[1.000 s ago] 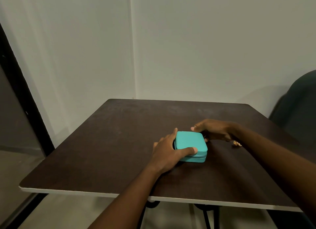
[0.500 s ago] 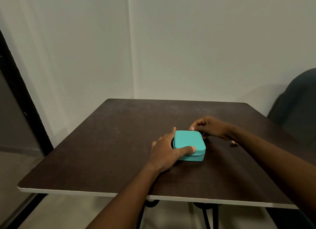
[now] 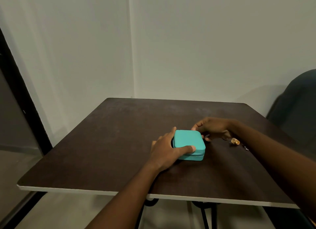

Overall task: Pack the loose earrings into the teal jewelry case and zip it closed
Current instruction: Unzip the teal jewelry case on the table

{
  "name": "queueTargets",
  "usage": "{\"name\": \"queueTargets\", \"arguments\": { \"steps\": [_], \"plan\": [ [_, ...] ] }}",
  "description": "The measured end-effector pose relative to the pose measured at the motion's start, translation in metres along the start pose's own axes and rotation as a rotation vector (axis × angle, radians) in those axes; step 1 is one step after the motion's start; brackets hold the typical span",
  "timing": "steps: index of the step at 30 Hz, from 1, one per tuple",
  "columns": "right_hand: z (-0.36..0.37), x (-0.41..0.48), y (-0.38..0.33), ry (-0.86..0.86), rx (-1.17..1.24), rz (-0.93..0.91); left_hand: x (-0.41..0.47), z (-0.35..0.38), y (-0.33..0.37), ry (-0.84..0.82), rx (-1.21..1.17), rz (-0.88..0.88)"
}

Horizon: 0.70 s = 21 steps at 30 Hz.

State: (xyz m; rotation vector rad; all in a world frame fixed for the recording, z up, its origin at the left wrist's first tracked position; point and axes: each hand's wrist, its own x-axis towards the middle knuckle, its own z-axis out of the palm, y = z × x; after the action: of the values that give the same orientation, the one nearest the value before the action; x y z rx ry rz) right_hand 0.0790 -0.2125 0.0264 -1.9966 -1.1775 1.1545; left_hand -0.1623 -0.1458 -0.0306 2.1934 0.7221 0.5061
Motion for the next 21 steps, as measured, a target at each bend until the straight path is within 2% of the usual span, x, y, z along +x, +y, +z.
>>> {"name": "queueTargets", "arguments": {
  "steps": [5, 11, 21],
  "plan": [
    [-0.003, -0.002, 0.012, -0.015, 0.049, -0.045, 0.0, 0.0, 0.0, 0.005, 0.01, 0.004],
    [0.003, 0.004, 0.019, 0.076, 0.007, -0.162, 0.001, 0.0, 0.0, 0.0, 0.009, 0.002],
    [0.002, -0.003, 0.03, 0.175, 0.058, -0.221, 0.002, 0.001, -0.001, 0.005, 0.018, 0.0]
  ]
}}
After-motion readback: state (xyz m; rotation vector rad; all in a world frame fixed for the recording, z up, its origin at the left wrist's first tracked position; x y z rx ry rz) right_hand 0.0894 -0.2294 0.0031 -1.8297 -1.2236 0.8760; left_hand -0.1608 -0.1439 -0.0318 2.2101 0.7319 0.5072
